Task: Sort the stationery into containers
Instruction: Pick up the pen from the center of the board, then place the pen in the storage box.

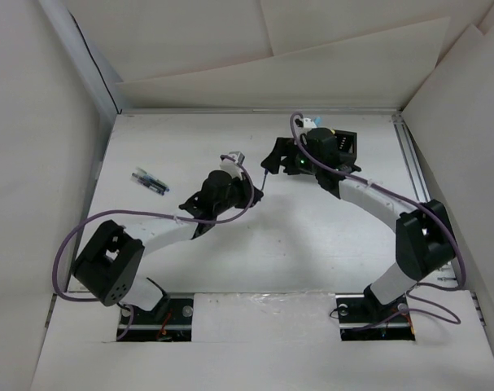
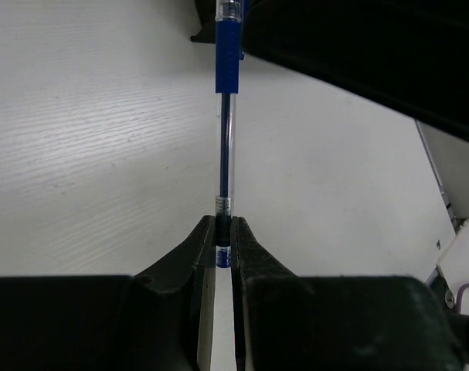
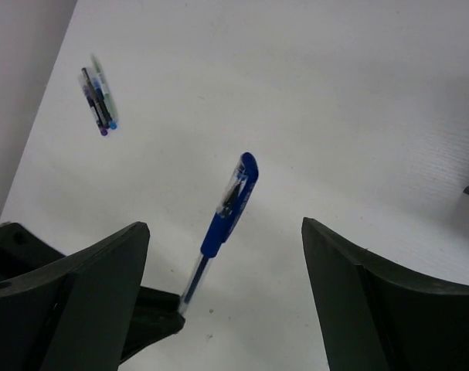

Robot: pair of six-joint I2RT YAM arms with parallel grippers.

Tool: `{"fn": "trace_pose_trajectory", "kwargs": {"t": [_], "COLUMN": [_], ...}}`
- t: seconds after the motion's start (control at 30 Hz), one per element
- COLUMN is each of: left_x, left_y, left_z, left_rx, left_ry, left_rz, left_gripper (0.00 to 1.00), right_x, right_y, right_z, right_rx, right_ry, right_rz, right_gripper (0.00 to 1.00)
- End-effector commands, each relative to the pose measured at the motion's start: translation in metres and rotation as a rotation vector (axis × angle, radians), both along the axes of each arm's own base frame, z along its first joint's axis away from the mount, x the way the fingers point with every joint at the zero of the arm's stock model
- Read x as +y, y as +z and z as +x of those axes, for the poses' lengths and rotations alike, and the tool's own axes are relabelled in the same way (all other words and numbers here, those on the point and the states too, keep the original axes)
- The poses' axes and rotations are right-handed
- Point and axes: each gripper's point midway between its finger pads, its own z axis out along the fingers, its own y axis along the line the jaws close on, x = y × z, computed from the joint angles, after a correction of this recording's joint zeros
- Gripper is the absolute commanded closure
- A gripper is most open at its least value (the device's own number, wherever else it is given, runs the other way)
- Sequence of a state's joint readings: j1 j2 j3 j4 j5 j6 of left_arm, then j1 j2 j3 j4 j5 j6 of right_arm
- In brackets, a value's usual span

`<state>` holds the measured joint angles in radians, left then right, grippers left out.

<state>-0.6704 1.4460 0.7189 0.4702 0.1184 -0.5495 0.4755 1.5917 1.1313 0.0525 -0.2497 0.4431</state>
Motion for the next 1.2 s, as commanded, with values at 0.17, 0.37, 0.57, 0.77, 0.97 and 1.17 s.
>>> {"fn": "trace_pose_trajectory", "kwargs": {"t": [0.17, 0.37, 0.57, 0.77, 0.97, 1.17], "left_x": [-0.013, -0.016, -0.017, -0.017, -0.012, 0.006], "left_y": [0.048, 0.048, 0.048, 0.051, 0.058, 0.053], "left_z": [-0.012, -0.019, -0.021, -0.022, -0.020, -0.013], "left_rx": [-0.146, -0.158, -0.156, -0.169, -0.198, -0.189], "left_ry": [-0.120, -0.164, -0.174, -0.185, -0.156, -0.053], "left_rz": [-0.105, -0.118, -0.121, -0.122, -0.119, -0.074], "left_gripper": [1.00, 1.00, 1.00, 0.64, 0.44, 0.44], "right_x": [0.006, 0.016, 0.021, 0.005, -0.079, -0.205], "right_y": [0.028, 0.022, 0.026, 0.040, 0.099, 0.142], "right_z": [0.014, 0.014, 0.013, 0.019, 0.048, 0.077], "right_rx": [-0.064, -0.053, -0.068, -0.102, -0.243, -0.363], "right_ry": [-0.046, 0.001, 0.016, -0.037, -0.282, -0.759], "right_rz": [0.052, 0.078, 0.114, 0.118, 0.122, 0.000], "right_gripper": [0.20, 0.40, 0.78, 0.96, 0.96, 0.96]}}
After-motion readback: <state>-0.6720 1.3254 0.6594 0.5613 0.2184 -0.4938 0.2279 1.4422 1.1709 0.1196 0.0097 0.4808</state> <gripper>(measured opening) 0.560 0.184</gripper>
